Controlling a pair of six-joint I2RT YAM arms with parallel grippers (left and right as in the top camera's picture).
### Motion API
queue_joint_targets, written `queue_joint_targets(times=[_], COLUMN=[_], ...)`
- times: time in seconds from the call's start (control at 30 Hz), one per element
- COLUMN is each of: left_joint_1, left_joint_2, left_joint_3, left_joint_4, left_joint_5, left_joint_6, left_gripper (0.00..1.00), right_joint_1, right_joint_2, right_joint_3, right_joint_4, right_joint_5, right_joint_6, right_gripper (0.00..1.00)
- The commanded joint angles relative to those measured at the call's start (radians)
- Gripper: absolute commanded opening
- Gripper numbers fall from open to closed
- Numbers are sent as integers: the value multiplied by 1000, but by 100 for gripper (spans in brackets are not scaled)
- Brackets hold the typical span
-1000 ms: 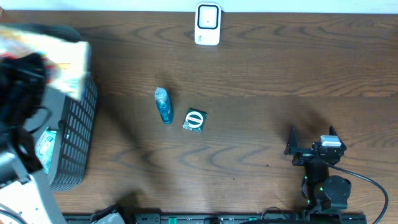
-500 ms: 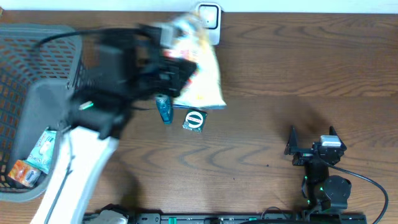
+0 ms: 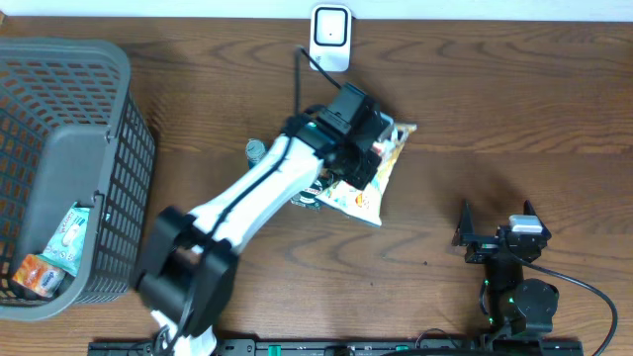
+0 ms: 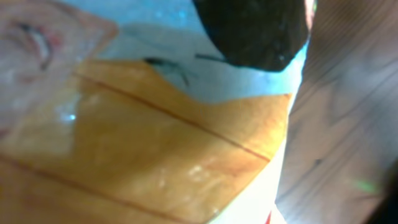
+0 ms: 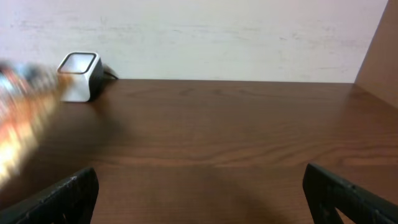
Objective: Scan the item barcode
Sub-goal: 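Lift the snack bag and hold it in front of the scanner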
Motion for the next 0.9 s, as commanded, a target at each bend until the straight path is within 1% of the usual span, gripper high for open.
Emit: queue_joint_targets(times=[0.0, 0.13, 0.57, 0.7, 0.87], left_joint_1=[-13, -14, -10, -10, -1], left_joint_2=[51, 86, 107, 119, 140], left_joint_3=[13, 13, 6, 6, 6], left_joint_4=[5, 23, 100, 133, 171], left_joint_5=[-8, 14, 19, 82, 90], left_joint_6=[80, 79, 79, 78, 18], left_gripper=[7, 7, 7, 7, 7], right_joint_1=[14, 14, 14, 14, 14], right_joint_2=[-5, -5, -5, -5, -5], right_joint_3=[-2, -2, -2, -2, -2], right_joint_4=[-2, -2, -2, -2, -2], right_joint_5=[-6, -6, -6, -6, -6], right_joint_6=[-15, -15, -15, -15, -15], right_gripper=[99, 99, 99, 99, 99])
